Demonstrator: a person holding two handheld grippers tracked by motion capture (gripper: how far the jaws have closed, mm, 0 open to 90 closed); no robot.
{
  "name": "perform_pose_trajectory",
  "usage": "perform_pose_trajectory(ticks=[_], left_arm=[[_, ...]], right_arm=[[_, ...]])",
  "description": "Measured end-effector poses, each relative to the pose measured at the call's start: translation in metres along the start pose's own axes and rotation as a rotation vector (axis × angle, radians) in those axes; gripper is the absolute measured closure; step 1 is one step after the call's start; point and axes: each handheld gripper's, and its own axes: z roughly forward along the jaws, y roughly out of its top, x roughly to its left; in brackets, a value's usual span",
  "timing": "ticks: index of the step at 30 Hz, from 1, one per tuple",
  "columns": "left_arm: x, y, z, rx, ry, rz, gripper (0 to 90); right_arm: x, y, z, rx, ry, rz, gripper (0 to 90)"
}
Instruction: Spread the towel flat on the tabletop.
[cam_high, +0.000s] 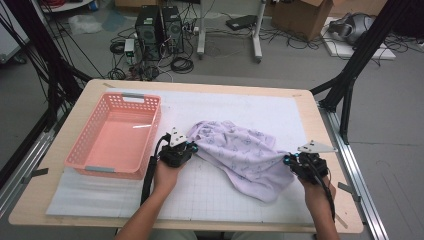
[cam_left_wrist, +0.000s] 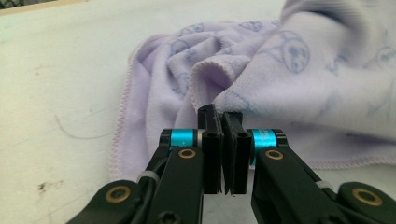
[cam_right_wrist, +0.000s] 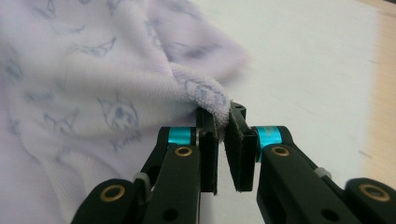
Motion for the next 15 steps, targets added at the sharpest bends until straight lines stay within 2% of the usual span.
perform_pose_trajectory(ticks=[2,3,4,5,6,8,10,11,13,15], left_arm=[[0.000,-0.001,0.003,0.002,0.013,-0.009,86.7],[0.000,-0.001,0.004,0.005,0.014,-0.023,85.8],[-0.001,-0.001,0.005,0.006,0.009,-0.033,82.1],[-0.003,-0.001,0.005,0.011,-0.007,-0.041,74.8],[-0.004,-0.001,0.004,0.013,-0.018,-0.041,63.0],[-0.009,0.001,-0.001,0.011,-0.044,-0.032,51.5],[-0.013,0.003,-0.007,0.002,-0.073,-0.023,48.7],[-0.016,0.003,-0.010,-0.001,-0.081,-0.017,46.9],[-0.022,0.003,-0.018,-0.016,-0.105,-0.016,44.7],[-0.027,0.001,-0.022,-0.027,-0.121,-0.005,45.0]], right_arm=[[-0.004,-0.004,0.000,0.026,-0.035,0.008,83.3],[-0.004,-0.005,0.000,0.031,-0.025,0.010,82.0],[-0.003,-0.006,0.001,0.029,0.002,0.014,78.5],[-0.002,-0.006,0.002,0.020,0.024,0.013,75.8],[-0.002,-0.006,0.002,-0.004,0.063,0.010,71.0],[-0.002,-0.004,0.000,-0.039,0.094,0.019,62.2],[-0.005,-0.003,-0.003,-0.080,0.114,0.036,55.5],[-0.006,-0.003,-0.005,-0.098,0.115,0.037,52.6],[-0.008,-0.004,-0.008,-0.116,0.079,0.039,51.0],[-0.012,-0.007,-0.008,-0.111,0.065,0.055,50.5]])
